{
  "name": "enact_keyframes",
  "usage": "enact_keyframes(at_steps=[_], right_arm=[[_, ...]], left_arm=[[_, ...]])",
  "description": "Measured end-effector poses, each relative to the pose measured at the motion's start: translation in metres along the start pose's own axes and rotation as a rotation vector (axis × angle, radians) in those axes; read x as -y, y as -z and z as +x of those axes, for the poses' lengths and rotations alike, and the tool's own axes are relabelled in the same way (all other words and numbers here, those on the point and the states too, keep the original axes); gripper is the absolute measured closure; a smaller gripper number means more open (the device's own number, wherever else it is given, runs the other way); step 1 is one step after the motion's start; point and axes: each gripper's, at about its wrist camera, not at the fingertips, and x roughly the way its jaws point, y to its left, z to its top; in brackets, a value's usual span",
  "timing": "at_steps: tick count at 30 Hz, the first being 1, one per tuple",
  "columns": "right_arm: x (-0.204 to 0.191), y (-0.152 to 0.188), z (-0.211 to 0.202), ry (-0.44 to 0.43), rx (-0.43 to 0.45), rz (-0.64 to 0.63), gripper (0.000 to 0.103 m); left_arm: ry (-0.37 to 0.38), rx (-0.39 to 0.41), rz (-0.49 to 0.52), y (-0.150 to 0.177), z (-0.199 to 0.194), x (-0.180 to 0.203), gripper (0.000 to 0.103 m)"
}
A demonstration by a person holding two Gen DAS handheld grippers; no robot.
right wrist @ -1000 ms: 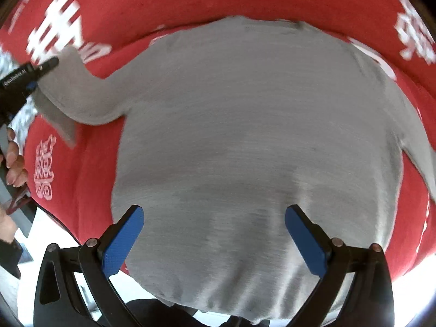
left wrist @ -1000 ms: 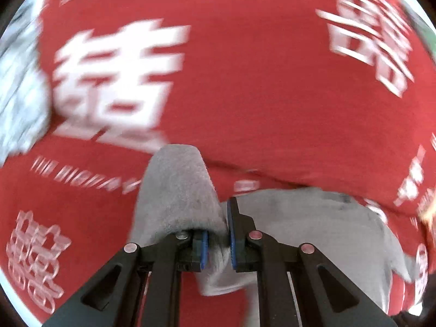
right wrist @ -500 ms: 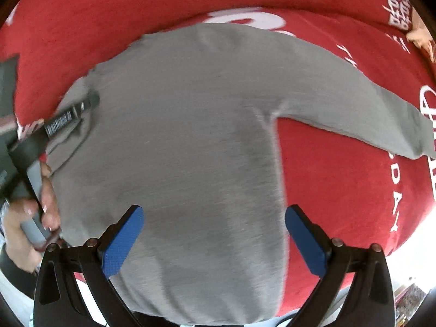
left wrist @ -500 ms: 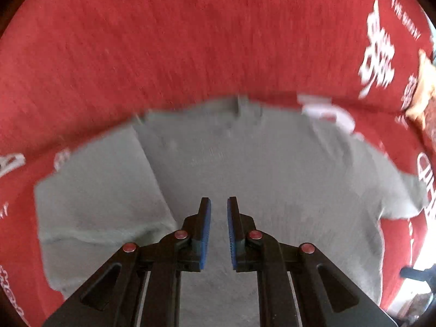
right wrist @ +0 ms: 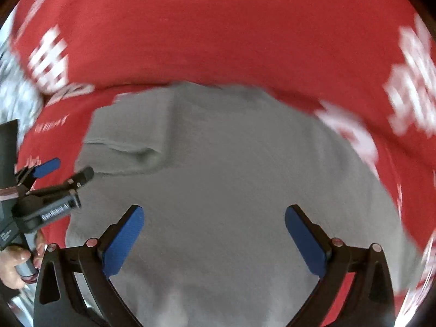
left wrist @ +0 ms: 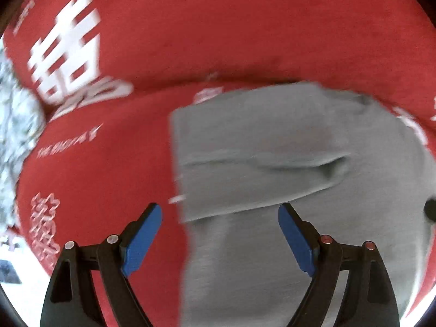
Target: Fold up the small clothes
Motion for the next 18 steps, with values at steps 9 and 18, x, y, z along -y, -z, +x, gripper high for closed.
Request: enact_keyframes(at_steps=[9, 18], right_arm=[[-0.128, -0.042, 0.086, 0.257, 0.037, -0.484, 0.001], [-0.107, -0.077, 0.089, 0.267, 0.134, -0.191, 0.095]], left_arm=[[0.003, -0.049, -0.004, 0.018, 0.039, -0.027, 0.015], [0.067, -0.046, -0.101, 0.008, 0.044, -0.034, 0.015]])
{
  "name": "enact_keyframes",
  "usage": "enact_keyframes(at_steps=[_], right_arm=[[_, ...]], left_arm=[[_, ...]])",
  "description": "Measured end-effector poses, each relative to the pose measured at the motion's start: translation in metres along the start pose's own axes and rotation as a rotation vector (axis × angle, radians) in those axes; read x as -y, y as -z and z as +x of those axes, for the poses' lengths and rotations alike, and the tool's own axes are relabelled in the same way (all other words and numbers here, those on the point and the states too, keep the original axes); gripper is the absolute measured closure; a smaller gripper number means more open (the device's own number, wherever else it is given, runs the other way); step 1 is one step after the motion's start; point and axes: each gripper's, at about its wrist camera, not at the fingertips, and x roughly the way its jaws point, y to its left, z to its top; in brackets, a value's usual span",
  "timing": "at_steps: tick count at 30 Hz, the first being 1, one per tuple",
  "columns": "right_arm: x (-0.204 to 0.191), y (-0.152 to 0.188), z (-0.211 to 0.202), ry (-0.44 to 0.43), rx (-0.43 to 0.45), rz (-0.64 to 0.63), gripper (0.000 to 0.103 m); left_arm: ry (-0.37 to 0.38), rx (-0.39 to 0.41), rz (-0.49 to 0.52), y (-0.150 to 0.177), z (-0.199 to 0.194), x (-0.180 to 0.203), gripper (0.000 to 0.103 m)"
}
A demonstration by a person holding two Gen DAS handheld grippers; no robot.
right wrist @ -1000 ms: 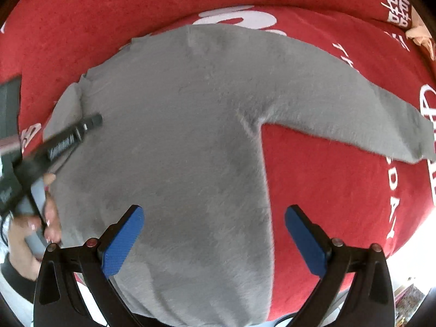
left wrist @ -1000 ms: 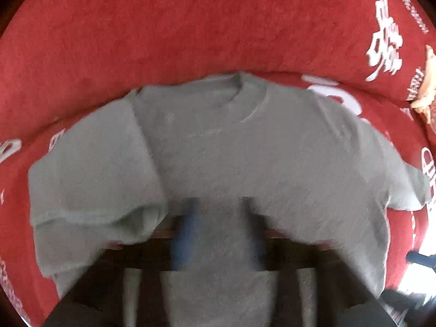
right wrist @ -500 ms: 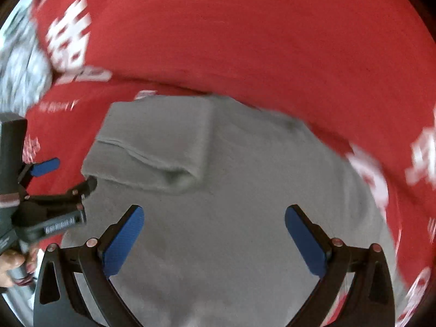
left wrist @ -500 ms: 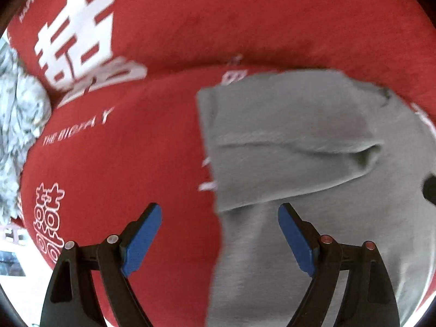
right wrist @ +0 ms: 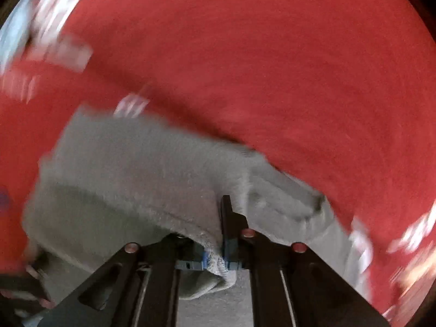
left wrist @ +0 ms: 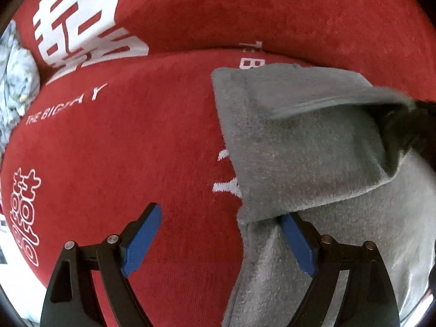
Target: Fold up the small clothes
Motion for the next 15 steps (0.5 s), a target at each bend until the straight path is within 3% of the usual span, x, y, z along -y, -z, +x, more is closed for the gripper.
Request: enact_keyframes(at_steps=[4, 8, 10, 11, 12, 13, 15], right_arm=[[0.093, 0.034, -0.029, -0.134, 0.032, 0.508, 0.096], [0.158, 0.099, -0.011, -0.301, -0.076, 0.961, 0.096], [0.176, 0.137, 0.007, -0.428, -0.136, 1.152, 0.091], [0.18, 0.151, 0.013, -0.478, -0.16, 1.222, 0.09], [0.178, 0.158, 0.015, -0.505, -0.168, 1.263, 0.075], [0.181, 0.166, 0.015, -0.539, -0.152, 1.301, 0.07], [0.184, 0.17, 0.009, -0.536, -0.135, 1.32, 0.06]], left_arm=[[-0.011, 0.001, -0.009, -0.003, 0.002, -0.003, 0.015], [-0.006, -0.01, -0.024, -0.01, 0.008, -0.011, 0.015], [-0.004, -0.018, -0.023, -0.017, 0.013, -0.017, 0.015], [-0.001, -0.021, -0.023, -0.018, 0.014, -0.017, 0.015], [0.003, -0.025, -0.025, -0.019, 0.014, -0.018, 0.015], [0.009, -0.03, -0.029, -0.02, 0.015, -0.02, 0.015], [0.036, -0.046, -0.054, -0.022, 0.018, -0.026, 0.015]])
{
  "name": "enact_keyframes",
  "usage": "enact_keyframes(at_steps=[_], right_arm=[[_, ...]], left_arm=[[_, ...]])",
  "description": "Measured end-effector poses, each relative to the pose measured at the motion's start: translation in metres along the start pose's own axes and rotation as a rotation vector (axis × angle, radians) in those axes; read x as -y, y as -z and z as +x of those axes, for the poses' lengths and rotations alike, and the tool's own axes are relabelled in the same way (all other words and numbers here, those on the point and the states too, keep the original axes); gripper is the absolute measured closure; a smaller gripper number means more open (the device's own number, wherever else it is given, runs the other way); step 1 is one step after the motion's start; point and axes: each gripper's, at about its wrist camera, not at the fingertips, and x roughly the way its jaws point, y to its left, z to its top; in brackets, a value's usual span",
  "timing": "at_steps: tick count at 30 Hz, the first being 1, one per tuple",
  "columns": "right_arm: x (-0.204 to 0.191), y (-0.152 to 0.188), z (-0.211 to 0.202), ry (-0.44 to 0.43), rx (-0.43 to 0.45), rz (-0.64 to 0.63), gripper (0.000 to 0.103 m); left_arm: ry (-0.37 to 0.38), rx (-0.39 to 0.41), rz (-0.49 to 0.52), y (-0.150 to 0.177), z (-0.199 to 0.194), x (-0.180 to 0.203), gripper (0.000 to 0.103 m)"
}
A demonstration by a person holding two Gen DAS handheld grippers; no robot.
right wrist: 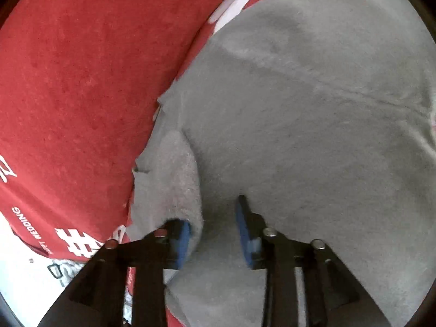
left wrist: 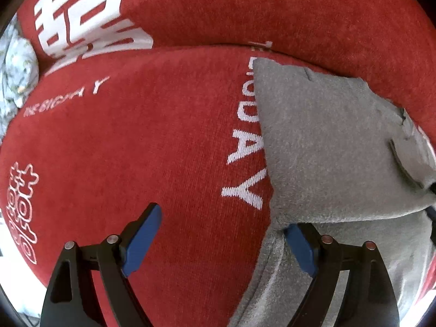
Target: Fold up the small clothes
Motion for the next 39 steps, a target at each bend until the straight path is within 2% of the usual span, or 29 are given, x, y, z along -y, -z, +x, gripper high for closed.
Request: enact_keyframes(at_steps=[1, 3, 7, 8, 9, 10, 11, 13, 15, 17, 20, 24, 28, 30, 33, 36, 37, 38, 39], right_arm=[[-0.006, 0.001, -0.004, 0.032, 0.016, -0.035, 0.057], [-0.026, 0.001, 0.001, 0.168, 0.027, -0.191, 0.055], [-0.098, 0.026, 0.024, 0.502, 0.1, -0.751, 0.055], [-0.107, 0.03, 0.026, 0.519, 0.132, -0.812, 0.055], [-0.111, 0.03, 0.022, 0.482, 0.163, -0.809, 0.055], [-0.107, 0.022, 0.013, 0.434, 0.176, -0.741, 0.055], [-0.096, 0.011, 0.005, 0.383, 0.189, -0.615, 0.054], [-0.059, -0.006, -0.009, 0.288, 0.198, -0.328, 0.052], [-0.016, -0.011, -0.014, 0.213, 0.179, -0.074, 0.052], [0.004, -0.009, -0.022, 0.175, 0.204, 0.019, 0.054], [0.017, -0.007, -0.038, 0.165, 0.247, 0.098, 0.052], [0.016, 0.003, -0.036, 0.093, 0.125, 0.095, 0.051], [-0.011, 0.05, -0.006, -0.044, -0.067, 0.032, 0.047], [-0.033, 0.086, 0.025, -0.11, -0.191, 0.001, 0.047], [-0.064, 0.13, 0.069, -0.177, -0.32, -0.043, 0.047], [-0.082, 0.161, 0.105, -0.208, -0.371, -0.033, 0.047], [-0.08, 0.165, 0.094, -0.215, -0.372, -0.025, 0.047], [-0.078, 0.163, 0.094, -0.216, -0.365, -0.017, 0.047], [-0.08, 0.164, 0.098, -0.216, -0.348, -0.008, 0.047]], left_arm=[[0.016, -0.01, -0.018, -0.001, 0.002, -0.003, 0.015], [0.025, -0.02, -0.036, -0.001, 0.003, -0.005, 0.015], [0.018, -0.019, -0.036, -0.001, 0.002, -0.005, 0.015], [0.027, -0.022, -0.051, -0.001, 0.003, -0.007, 0.015], [0.038, -0.027, -0.067, 0.0, 0.004, -0.009, 0.015], [0.056, -0.034, -0.091, 0.0, 0.006, -0.012, 0.015], [0.065, -0.037, -0.103, 0.002, 0.005, -0.014, 0.015], [0.055, -0.031, -0.11, 0.002, 0.006, -0.015, 0.007], [0.043, -0.028, -0.09, 0.002, 0.006, -0.013, 0.007], [0.042, -0.025, -0.077, 0.001, 0.006, -0.013, 0.007], [0.061, -0.036, -0.067, 0.0, 0.004, -0.017, 0.007], [0.077, -0.05, 0.021, 0.004, -0.014, -0.017, 0.007], [0.113, -0.026, 0.074, -0.001, -0.037, -0.029, 0.007], [0.136, -0.019, 0.07, -0.02, -0.037, -0.035, 0.007], [0.166, -0.008, 0.06, -0.064, -0.02, -0.034, 0.007], [0.215, -0.052, 0.065, -0.096, 0.008, -0.019, 0.007], [0.224, -0.07, 0.067, -0.101, 0.015, -0.014, 0.007], [0.225, -0.093, 0.079, -0.107, 0.027, -0.006, 0.01], [0.215, -0.106, 0.091, -0.111, 0.034, -0.002, 0.022]])
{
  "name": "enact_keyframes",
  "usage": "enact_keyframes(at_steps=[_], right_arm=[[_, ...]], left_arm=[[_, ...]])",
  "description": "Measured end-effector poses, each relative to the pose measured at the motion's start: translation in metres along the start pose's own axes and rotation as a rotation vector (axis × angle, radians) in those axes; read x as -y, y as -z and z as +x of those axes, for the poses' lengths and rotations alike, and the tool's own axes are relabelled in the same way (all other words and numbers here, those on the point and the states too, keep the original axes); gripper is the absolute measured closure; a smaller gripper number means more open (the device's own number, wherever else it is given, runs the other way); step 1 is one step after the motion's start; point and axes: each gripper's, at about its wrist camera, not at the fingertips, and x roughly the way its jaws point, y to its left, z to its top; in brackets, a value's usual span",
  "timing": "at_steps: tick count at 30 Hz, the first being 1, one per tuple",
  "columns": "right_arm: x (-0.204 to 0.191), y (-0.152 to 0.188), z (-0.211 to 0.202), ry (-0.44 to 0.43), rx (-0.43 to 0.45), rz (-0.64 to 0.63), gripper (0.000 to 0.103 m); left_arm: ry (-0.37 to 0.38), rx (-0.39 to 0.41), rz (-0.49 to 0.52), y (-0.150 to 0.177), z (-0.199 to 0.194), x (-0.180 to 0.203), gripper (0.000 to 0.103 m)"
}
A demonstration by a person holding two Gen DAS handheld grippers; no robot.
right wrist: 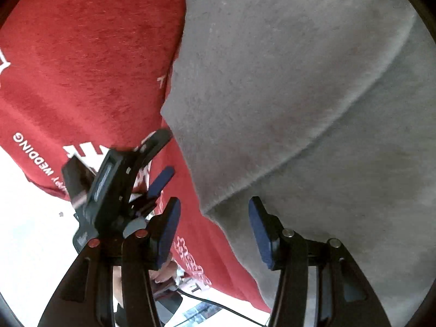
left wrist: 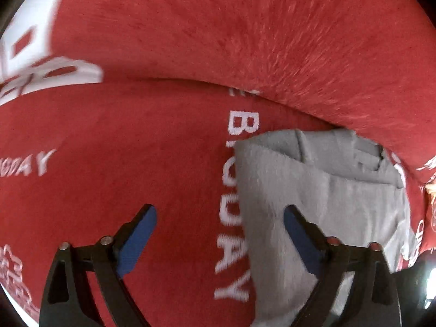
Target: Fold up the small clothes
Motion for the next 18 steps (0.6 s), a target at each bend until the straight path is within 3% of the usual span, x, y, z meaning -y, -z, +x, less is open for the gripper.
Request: enact_keyframes(at_steps=[1, 2, 3, 4, 5, 10, 15, 17, 18], right_arm=[[-0.004, -0.016, 0.011, -0.004, 0.013, 0.01, 0.047], [-0.004, -0.014, 0.019, -0.009, 0.024, 0.021, 0.048], [-0.004, -0.015, 0.021, -0.014, 0.034, 0.038, 0.063], [-0.011, -0.015, 0.031, -0.016, 0.036, 0.049, 0.098], [-0.009, -0.016, 0.032, -0.03, 0.03, 0.058, 0.097], [-0.026, -0.004, 0.055, -0.062, -0.022, 0.031, 0.097], [-0.019, 0.006, 0.075, -0.013, -0.031, 0.035, 0.097], [-0.022, 0.004, 0.066, -0.009, -0.059, 0.035, 0.092], [-0.025, 0.002, 0.06, 0.004, -0.069, 0.015, 0.083]], left_arm=[[-0.003, -0.021, 0.008, -0.004, 0.008, 0.002, 0.035], [0.009, -0.023, 0.004, -0.006, 0.011, 0.002, 0.037], [0.019, -0.004, 0.004, -0.007, 0.008, 0.002, 0.05], [0.044, 0.007, 0.011, -0.009, 0.006, 0.002, 0.086], [0.099, -0.011, 0.011, -0.012, 0.004, 0.001, 0.095], [0.045, 0.017, 0.094, -0.012, -0.004, -0.004, 0.094], [0.019, 0.001, 0.06, -0.006, 0.0, -0.021, 0.094], [0.005, 0.008, 0.064, -0.001, -0.006, -0.021, 0.094], [-0.001, 0.013, 0.067, 0.001, -0.01, -0.02, 0.094]])
